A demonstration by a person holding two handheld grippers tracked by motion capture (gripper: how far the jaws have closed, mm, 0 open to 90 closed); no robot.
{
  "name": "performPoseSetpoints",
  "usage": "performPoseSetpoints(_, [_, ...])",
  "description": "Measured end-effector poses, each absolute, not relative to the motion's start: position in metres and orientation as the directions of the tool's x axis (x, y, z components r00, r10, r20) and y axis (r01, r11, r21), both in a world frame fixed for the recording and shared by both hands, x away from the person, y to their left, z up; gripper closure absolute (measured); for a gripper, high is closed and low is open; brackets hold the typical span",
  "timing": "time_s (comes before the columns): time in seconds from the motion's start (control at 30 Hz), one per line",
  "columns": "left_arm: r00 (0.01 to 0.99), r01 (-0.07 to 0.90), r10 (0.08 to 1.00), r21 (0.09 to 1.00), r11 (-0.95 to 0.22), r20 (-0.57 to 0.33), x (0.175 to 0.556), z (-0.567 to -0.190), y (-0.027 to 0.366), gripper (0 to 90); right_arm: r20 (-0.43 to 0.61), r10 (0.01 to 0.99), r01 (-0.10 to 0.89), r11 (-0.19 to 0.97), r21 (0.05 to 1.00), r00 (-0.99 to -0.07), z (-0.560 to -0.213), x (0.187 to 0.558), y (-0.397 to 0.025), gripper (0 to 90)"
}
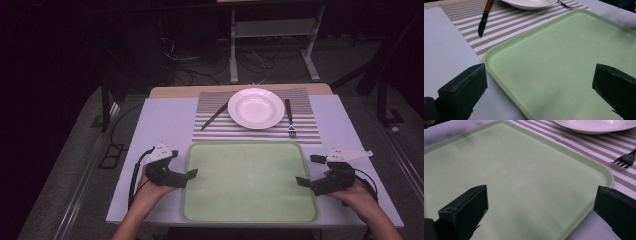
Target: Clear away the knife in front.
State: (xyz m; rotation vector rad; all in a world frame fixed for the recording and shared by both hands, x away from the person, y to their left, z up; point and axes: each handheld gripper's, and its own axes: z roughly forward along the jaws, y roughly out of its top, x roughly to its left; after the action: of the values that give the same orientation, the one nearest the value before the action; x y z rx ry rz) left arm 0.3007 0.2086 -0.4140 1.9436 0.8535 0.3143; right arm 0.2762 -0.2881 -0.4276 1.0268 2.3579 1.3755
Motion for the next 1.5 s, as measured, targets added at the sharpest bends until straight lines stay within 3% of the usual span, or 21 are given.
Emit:
performPoseSetpoints(0.97, [0.725, 0.432, 0.678, 0.846, -0.312, -0.119, 0.377, -0.412, 0.177, 1.8, 0.155, 0.67, 0.457, 0.303, 0.836, -0.726, -0.427, 0.276, -0.287, 0.0])
performPoseSetpoints(1.5, [0.726, 0.422, 0.681, 0.843, -0.332, -0.095, 0.43, -0.408, 0.156, 19.2, 0.156, 0.672, 0.457, 0.298, 0.838, -0.724, -0.427, 0.277, -0.288, 0.0])
